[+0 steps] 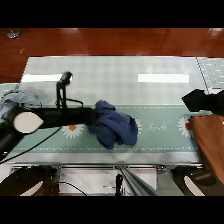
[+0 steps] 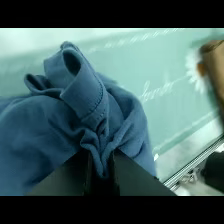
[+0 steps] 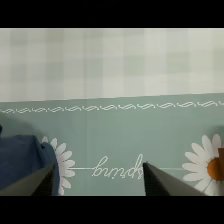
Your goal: Fold the shirts.
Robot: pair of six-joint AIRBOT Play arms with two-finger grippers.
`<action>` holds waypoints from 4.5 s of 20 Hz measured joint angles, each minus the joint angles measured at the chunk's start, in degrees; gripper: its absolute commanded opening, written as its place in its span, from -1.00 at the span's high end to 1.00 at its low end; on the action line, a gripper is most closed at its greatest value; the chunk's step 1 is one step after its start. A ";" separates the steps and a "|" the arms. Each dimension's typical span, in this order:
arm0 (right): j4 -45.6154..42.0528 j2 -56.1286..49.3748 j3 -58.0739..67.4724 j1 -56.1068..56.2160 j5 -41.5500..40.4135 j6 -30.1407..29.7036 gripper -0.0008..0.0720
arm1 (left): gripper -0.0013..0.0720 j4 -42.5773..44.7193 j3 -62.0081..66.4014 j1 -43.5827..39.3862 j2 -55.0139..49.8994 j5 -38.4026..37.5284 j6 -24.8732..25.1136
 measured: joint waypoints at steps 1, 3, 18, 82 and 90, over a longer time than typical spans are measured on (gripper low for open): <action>0.02 -0.11 -0.94 0.00 -0.46 0.50 -0.75 | 0.82 -0.22 -2.19 -0.57 -1.27 0.11 -0.42; 0.26 -1.01 -3.17 0.00 -2.03 1.68 -0.75 | -0.96 -0.63 -4.72 -1.25 -4.63 0.22 -0.57; 12.28 -3.06 -16.96 -37.66 -5.38 -10.95 -0.76 | -0.94 -2.38 -3.54 40.17 -2.12 -19.71 18.23; 15.56 -12.33 52.63 -4.87 1.70 -17.38 0.92 | 0.90 -0.66 64.19 32.11 -9.84 -19.37 21.59; 1.36 -1.05 53.70 -5.03 15.30 -13.49 0.92 | 0.90 23.58 66.14 33.00 4.63 -31.15 14.91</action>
